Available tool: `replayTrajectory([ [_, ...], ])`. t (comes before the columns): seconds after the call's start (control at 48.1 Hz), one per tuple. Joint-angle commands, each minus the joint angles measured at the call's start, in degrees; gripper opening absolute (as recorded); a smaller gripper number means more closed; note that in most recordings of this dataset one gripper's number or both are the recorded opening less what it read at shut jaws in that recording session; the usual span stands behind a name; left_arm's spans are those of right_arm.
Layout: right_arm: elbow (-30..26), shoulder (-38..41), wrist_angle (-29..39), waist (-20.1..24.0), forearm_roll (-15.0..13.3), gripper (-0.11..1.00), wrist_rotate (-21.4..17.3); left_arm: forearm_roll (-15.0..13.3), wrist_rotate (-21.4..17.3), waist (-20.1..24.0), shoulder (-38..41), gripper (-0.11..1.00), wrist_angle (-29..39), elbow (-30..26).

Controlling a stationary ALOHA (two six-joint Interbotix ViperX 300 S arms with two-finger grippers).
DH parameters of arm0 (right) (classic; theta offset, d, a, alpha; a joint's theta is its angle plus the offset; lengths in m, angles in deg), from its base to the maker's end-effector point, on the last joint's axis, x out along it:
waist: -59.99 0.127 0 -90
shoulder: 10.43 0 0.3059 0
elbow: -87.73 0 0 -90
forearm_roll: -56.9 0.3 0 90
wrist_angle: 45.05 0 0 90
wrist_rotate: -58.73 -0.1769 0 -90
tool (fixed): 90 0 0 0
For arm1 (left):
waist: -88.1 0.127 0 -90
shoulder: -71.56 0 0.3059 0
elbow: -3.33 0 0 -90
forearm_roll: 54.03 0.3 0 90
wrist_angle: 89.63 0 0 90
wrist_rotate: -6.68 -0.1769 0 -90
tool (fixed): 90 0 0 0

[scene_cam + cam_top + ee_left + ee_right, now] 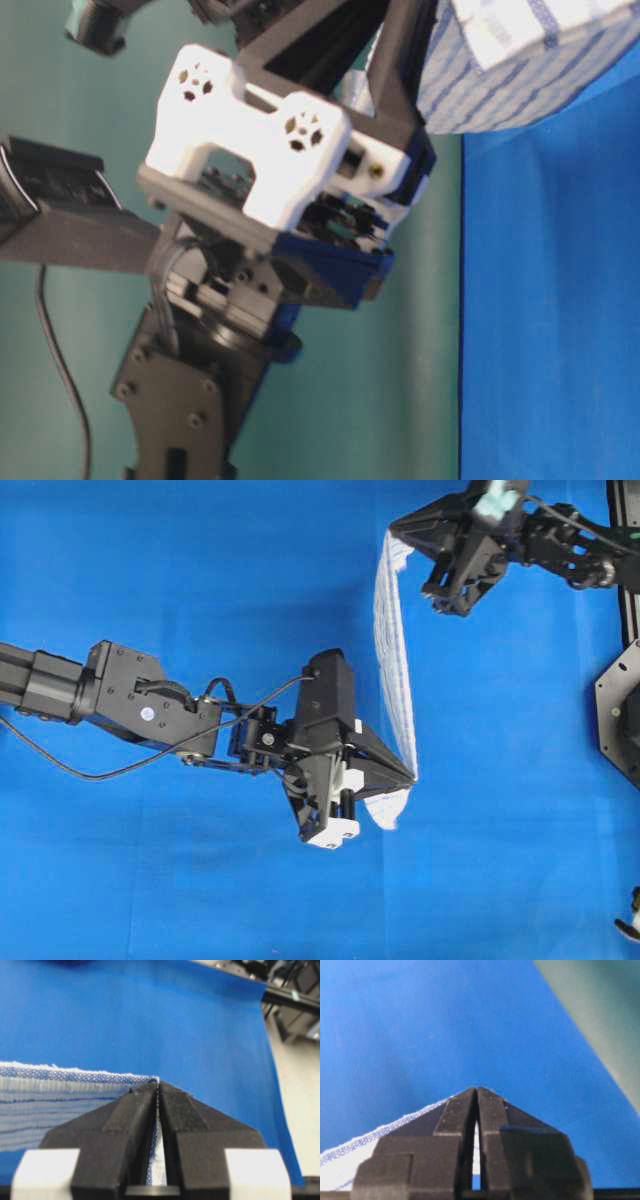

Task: Fold the blue towel.
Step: 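Lift the folded strip and rotate it to lie vertically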

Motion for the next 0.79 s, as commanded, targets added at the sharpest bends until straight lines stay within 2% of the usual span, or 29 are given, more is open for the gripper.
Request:
replayTrajectory([
  [0.0,-3.34,2.37,0.88,-0.35,-0.18,0.01,0.26,-0.97,0.53,-0.44,-1.05,0.03,-2.81,1.14],
  [0.187,-7.73,8.61,2.29,-0.35,-0.18,0.01,0.88,-4.13,3.16,-1.14,-2.64,0.03,-8.00,8.53],
  [0.416,-13.45,16.35,3.08,0.09,-0.18,0.01,1.14,-11.78,3.96,-2.64,-5.98,0.03,-12.39,17.40],
  [0.561,-16.52,19.95,3.08,0.44,-0.18,0.01,1.14,-15.21,4.04,-3.52,-7.47,0.03,-13.45,20.83],
  [0.644,-17.93,21.45,3.08,0.79,-0.18,0.01,1.14,-16.35,4.13,-3.96,-7.65,0.03,-13.45,21.62],
  [0.769,-19.16,22.59,3.69,1.49,-0.26,0.01,1.23,-16.44,4.04,-4.48,-7.73,0.03,-13.36,22.15],
])
